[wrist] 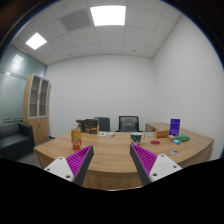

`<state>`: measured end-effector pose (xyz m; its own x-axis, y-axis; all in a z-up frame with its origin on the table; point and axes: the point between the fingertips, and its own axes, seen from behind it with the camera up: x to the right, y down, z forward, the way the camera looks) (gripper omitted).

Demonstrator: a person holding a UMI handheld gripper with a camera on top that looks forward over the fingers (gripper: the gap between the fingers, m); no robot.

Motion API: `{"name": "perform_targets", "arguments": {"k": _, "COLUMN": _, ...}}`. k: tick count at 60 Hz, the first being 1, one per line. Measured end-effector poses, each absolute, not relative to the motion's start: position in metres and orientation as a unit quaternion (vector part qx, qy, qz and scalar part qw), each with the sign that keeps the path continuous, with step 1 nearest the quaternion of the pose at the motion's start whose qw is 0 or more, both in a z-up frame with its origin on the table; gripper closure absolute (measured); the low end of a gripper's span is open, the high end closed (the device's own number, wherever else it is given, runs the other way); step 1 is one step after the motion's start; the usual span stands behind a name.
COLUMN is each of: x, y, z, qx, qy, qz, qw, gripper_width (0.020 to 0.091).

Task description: Pour water

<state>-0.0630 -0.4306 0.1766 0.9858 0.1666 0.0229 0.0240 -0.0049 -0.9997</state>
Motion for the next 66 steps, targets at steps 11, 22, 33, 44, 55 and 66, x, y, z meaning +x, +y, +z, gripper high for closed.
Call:
{"name": "perform_targets", "arguments": {"k": 11, "x": -0.071, "y": -0.431, "z": 0.175, "qx": -0.705, "qy": -0.074, "qz": 0.071, "qw": 0.702, "gripper_width": 0.0290}}
{"name": "perform_targets", "arguments": {"k": 22, "x": -0.113, "y": -0.412, "z": 0.167, "qx": -0.708, "qy": -0.092, "qz": 0.091, "qw": 0.694, "gripper_width": 0.0288}}
{"name": "perform_targets", "arguments": {"k": 33, "x": -0.211, "y": -0.358, "z": 0.167, "qx": -0.694, "qy": -0.136, "qz": 0.137, "qw": 0.694, "gripper_width": 0.0296}}
{"name": "perform_targets", "arguments": {"k": 44, "x": -0.303, "y": -0.241, "z": 0.153, "qx": -0.705, "qy": -0.128, "qz": 0.148, "qw": 0.682, "gripper_width": 0.0291}}
{"name": "perform_targets", "arguments": {"k": 55, "x": -0.347, "y": -0.152, "z": 0.125, "qx": -0.730, "qy": -0.124, "qz": 0.102, "qw": 0.664, "gripper_width": 0.0293}}
{"name": "perform_targets", "arguments": {"k": 66, "x": -0.370, "y": -0.106, "z": 0.104, "qx": -0.743, "qy": -0.127, "qz": 0.077, "qw": 0.652, "gripper_width": 0.0317}}
